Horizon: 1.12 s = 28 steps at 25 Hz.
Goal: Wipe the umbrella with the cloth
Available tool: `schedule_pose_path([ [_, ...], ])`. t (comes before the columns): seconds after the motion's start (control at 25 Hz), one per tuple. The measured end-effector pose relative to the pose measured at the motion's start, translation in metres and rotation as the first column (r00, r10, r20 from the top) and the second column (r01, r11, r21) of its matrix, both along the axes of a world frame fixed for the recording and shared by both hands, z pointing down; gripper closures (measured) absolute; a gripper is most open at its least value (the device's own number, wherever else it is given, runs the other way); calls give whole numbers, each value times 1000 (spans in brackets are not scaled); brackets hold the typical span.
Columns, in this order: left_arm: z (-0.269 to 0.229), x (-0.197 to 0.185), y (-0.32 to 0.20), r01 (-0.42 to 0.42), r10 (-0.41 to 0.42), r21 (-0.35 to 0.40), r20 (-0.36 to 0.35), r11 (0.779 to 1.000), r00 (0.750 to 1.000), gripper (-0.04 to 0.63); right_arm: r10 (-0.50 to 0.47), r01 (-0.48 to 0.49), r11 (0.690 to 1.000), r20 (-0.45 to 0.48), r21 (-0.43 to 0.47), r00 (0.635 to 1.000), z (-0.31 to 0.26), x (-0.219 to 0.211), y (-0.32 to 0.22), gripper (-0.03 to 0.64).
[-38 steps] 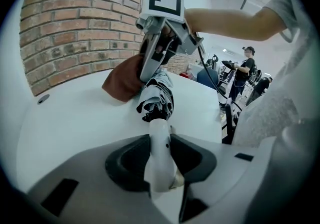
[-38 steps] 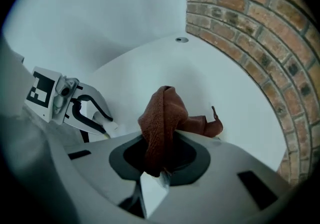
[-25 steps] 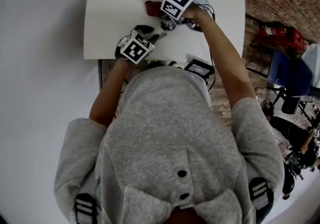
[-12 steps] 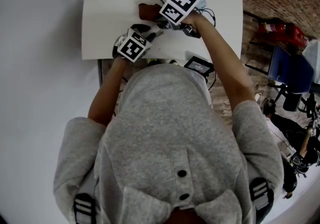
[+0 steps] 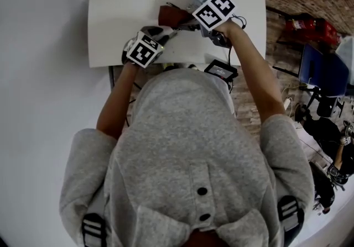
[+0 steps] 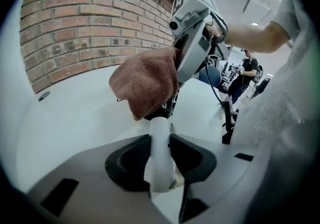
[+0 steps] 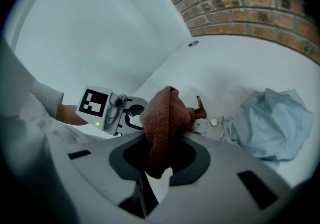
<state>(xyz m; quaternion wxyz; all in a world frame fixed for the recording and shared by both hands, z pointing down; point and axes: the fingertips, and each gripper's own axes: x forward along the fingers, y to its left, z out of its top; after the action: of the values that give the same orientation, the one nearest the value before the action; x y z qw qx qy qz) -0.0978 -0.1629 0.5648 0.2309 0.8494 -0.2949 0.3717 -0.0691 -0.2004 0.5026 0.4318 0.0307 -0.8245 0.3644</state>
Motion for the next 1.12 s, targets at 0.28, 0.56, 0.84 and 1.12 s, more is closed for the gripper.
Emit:
schedule_pose_path([
  [0.28, 4, -1, -1, -2, 2, -3, 0, 1000, 1000, 459, 79, -79, 997, -4, 16, 997, 2, 31, -12, 538],
  [0.56, 2, 0, -2, -10, 10, -3, 4, 1000, 1000, 459, 223, -218, 971, -37, 93, 974, -1, 75, -44, 540],
  [0.84, 1, 0, 0, -11, 11, -11, -4, 1000, 1000, 459, 390, -376, 910, -53, 177, 919, -8, 128, -77, 540],
  [1.12, 1, 0, -1, -14, 14, -21, -12, 1000, 1000, 459, 546, -468, 802, -140, 371, 826, -4, 195, -112, 540],
])
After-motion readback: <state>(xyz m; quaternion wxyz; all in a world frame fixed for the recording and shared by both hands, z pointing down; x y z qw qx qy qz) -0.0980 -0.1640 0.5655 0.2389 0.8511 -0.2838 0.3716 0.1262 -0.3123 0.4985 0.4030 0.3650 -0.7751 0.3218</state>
